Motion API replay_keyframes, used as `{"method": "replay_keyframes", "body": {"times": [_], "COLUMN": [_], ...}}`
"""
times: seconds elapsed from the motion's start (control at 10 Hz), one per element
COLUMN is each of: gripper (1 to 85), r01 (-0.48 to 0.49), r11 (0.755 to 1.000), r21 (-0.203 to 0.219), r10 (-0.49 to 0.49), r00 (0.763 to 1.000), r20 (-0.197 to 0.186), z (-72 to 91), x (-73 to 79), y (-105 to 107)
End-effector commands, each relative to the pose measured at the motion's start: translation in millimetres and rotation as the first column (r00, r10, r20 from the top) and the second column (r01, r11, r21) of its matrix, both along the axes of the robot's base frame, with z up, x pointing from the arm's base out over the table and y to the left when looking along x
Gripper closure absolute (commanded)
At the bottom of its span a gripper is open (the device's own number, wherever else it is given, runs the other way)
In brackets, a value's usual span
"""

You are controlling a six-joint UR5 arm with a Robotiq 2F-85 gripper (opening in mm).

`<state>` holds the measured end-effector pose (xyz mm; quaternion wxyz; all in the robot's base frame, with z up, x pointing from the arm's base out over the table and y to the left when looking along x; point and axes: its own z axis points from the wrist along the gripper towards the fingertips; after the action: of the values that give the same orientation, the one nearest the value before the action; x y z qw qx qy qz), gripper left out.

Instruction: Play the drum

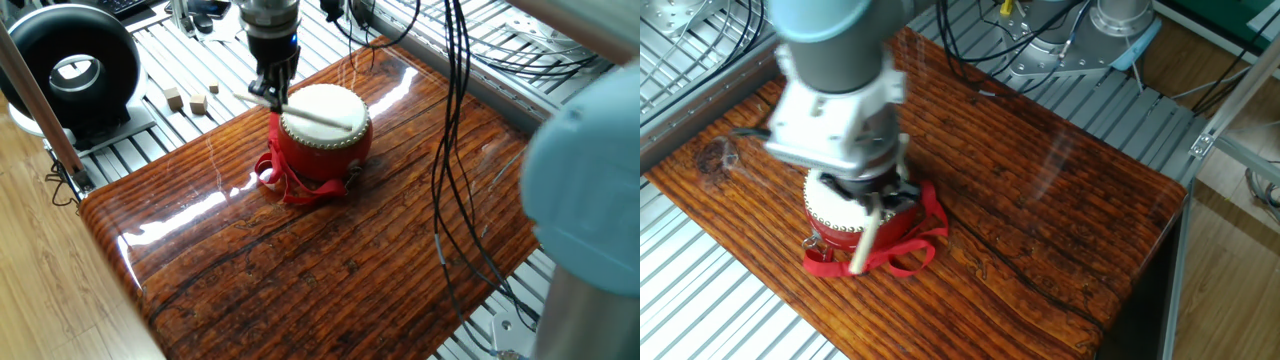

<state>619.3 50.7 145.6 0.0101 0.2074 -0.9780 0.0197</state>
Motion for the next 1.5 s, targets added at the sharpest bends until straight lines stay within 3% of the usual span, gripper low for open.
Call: {"method": "replay_keyframes", "body": {"times": [0.0, 0.2, 0.4, 0.7, 0.8, 1.0, 1.2, 1.4], "gripper": [84.7, 84.7, 84.7, 84.7, 84.7, 84.7, 84.7, 84.7], "r01": [-0.055, -0.083, -0.076, -0.087, -0.095, -0.136, -0.15, -0.15], "r11": [0.998, 0.996, 0.997, 0.993, 0.993, 0.99, 0.988, 0.989], "r21": [-0.034, -0.024, -0.002, 0.083, 0.064, -0.031, -0.028, -0.004], "r10": [0.055, 0.083, 0.076, 0.081, 0.09, 0.138, 0.152, 0.15], "r00": [0.998, 0.996, 0.997, 0.994, 0.993, 0.988, 0.986, 0.986], "r20": [-0.025, -0.022, -0.006, 0.072, 0.08, 0.071, 0.073, 0.079], "z": [-4.7, -3.8, 4.5, 11.0, 10.8, 9.1, 5.0, 3.1], "x": [8.5, -4.4, -19.6, -14.1, -10.0, -6.4, -2.2, 5.8], "y": [-40.8, -52.7, -44.6, -16.3, -18.7, -45.5, -50.6, -40.8]}}
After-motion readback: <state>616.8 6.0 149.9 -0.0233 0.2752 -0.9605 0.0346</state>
